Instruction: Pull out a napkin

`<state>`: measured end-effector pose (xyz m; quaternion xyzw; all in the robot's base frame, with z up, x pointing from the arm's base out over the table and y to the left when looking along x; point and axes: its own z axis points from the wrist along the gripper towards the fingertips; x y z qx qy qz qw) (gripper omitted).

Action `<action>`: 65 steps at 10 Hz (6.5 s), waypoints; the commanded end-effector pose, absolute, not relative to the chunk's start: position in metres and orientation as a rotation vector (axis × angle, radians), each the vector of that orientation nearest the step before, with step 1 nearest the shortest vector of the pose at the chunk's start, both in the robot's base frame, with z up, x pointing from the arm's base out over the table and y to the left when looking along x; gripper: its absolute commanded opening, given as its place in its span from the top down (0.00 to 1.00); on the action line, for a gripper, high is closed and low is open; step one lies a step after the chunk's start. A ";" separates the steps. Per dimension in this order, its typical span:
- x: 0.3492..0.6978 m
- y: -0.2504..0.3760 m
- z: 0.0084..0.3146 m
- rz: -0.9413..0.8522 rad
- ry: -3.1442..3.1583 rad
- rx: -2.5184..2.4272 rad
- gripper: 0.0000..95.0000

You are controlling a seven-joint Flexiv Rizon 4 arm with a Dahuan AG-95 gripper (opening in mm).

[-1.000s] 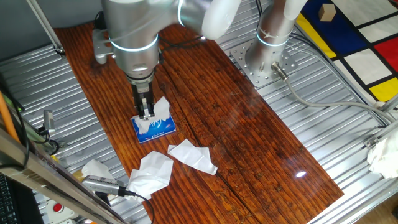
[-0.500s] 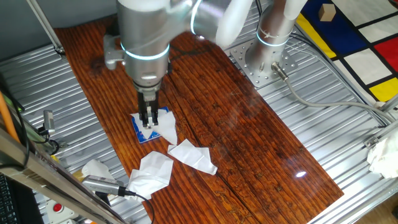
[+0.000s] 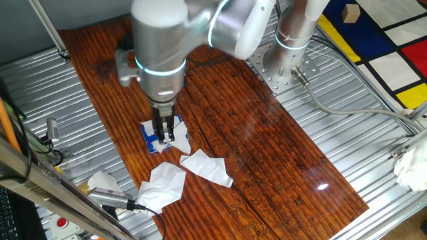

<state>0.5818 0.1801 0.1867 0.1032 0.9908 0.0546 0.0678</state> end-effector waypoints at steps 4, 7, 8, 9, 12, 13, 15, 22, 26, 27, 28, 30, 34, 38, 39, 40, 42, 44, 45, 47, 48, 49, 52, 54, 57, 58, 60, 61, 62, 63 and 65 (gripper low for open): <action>0.580 0.175 0.181 0.156 3.043 0.283 1.00; 0.577 0.168 0.175 0.140 3.052 0.248 1.00; 0.576 0.166 0.174 0.135 3.054 0.244 1.00; 0.576 0.166 0.176 0.132 3.056 0.249 1.00; 0.575 0.166 0.176 0.117 3.063 0.230 1.00; 0.575 0.165 0.176 0.117 3.068 0.213 1.00; 0.574 0.164 0.175 0.116 3.082 0.181 1.00; 0.567 0.149 0.162 0.174 3.100 0.200 1.00; 0.567 0.149 0.162 0.222 3.101 0.223 1.00; 0.567 0.149 0.162 0.222 3.101 0.224 1.00; 0.567 0.149 0.162 0.218 3.101 0.231 1.00; 0.567 0.149 0.162 0.207 3.107 0.223 1.00; 0.567 0.149 0.162 0.120 3.136 0.034 1.00; 0.567 0.149 0.162 0.080 3.128 -0.089 1.00; 0.567 0.149 0.162 0.075 3.132 -0.070 1.00; 0.567 0.149 0.162 0.069 3.135 -0.064 1.00; 0.567 0.149 0.162 0.056 3.143 -0.072 1.00; 0.567 0.149 0.162 0.041 3.145 -0.095 1.00; 0.567 0.149 0.162 0.035 3.147 -0.107 1.00; 0.567 0.149 0.162 0.035 3.146 -0.148 1.00; 0.567 0.149 0.162 0.030 3.151 -0.167 1.00; 0.567 0.149 0.162 0.015 3.151 -0.163 1.00; 0.566 0.145 0.162 -0.031 3.152 -0.113 1.00; 0.565 0.142 0.164 -0.046 3.151 -0.069 1.00; 0.566 0.112 0.168 -0.043 3.155 -0.150 1.00; 0.567 0.104 0.171 -0.042 3.161 -0.174 1.00; 0.566 0.095 0.176 -0.004 3.160 -0.206 1.00; 0.569 0.102 0.173 0.043 3.153 -0.138 1.00; 0.572 0.106 0.171 0.053 3.150 -0.116 1.00; 0.580 0.122 0.166 0.050 3.139 -0.071 1.00; 0.590 0.135 0.163 0.047 3.135 -0.026 1.00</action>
